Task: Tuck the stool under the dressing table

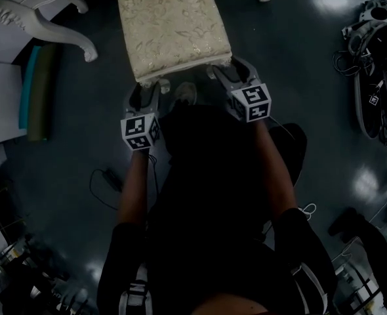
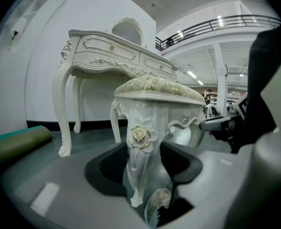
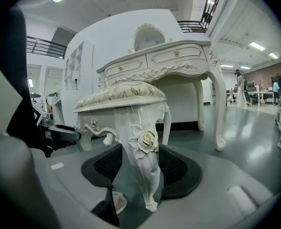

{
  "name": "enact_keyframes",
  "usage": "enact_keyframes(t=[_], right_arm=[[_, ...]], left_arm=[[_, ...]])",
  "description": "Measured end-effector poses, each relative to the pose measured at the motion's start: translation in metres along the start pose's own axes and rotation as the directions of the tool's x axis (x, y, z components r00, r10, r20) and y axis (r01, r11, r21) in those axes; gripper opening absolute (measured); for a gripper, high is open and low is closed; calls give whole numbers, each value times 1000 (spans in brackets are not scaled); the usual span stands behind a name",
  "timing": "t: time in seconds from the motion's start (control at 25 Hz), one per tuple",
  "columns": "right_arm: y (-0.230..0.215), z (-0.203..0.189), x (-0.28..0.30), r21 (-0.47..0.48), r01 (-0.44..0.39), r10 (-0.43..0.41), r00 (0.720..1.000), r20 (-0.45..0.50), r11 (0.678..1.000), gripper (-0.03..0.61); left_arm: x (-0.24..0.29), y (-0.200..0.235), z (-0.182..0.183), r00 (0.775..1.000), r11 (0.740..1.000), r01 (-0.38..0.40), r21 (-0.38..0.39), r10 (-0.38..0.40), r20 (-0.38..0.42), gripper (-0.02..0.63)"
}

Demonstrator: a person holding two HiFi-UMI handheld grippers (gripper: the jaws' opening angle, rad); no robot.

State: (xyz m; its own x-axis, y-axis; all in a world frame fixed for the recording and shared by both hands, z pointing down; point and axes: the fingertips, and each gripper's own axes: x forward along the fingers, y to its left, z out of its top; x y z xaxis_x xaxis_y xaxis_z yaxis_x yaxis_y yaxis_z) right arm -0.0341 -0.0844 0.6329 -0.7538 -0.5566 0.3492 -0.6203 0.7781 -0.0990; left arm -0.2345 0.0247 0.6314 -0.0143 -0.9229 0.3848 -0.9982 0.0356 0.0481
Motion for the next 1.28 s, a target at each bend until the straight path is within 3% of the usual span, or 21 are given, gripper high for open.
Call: enact_keyframes(t=[1.28], right_arm=[[-48,38,86,-16,7,-7,1000,-9,1000,230]], left_arm=[[95,44,40,999,1000,11,1,-11,30,221]])
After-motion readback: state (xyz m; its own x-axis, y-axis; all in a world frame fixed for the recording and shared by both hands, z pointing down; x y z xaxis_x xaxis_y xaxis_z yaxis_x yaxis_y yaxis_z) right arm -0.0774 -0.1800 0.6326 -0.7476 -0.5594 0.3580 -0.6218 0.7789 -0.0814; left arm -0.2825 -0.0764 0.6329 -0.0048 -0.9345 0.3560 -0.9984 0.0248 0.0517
